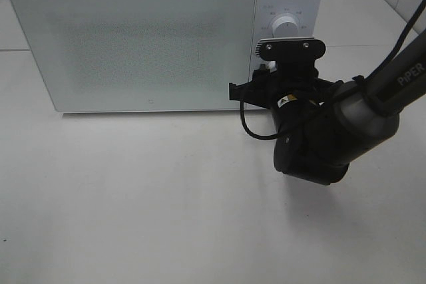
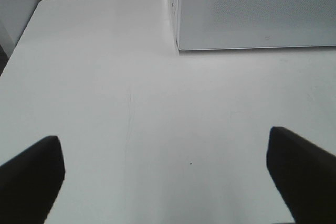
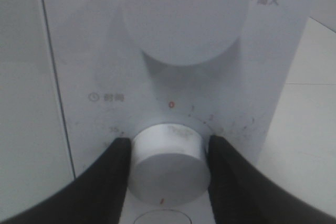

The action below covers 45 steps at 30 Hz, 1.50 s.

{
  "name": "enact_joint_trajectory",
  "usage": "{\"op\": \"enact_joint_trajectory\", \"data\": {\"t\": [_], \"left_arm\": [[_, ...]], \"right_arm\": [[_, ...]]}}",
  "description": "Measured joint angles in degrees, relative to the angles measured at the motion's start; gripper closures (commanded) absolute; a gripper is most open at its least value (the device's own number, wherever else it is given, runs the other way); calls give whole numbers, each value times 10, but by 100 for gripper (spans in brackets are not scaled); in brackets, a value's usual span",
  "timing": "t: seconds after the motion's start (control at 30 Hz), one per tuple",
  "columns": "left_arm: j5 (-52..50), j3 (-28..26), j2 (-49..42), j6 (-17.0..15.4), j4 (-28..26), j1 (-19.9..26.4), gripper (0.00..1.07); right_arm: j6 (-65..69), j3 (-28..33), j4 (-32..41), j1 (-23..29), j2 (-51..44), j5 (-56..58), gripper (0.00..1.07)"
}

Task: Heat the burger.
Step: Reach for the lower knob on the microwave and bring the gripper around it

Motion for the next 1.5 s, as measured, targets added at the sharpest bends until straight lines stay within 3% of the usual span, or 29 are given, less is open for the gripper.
{"op": "enact_joint_trajectory", "data": {"t": [0.07, 0.2, 0.73, 1.1, 1.17, 1.5], "left_arm": [[0, 0, 0, 0, 0, 0, 6], [0, 0, 0, 0, 0, 0, 6], [0, 0, 0, 0, 0, 0, 6], [0, 0, 0, 0, 0, 0, 6], [0, 0, 0, 0, 0, 0, 6], [0, 0, 0, 0, 0, 0, 6]], "right_arm": [[0, 0, 0, 0, 0, 0, 98], [0, 0, 0, 0, 0, 0, 107], [51, 0, 0, 0, 0, 0, 97], [226, 2, -3, 0, 0, -1, 97], [329, 2, -5, 0, 0, -2, 97], [535, 3, -12, 0, 0, -3, 97]]}}
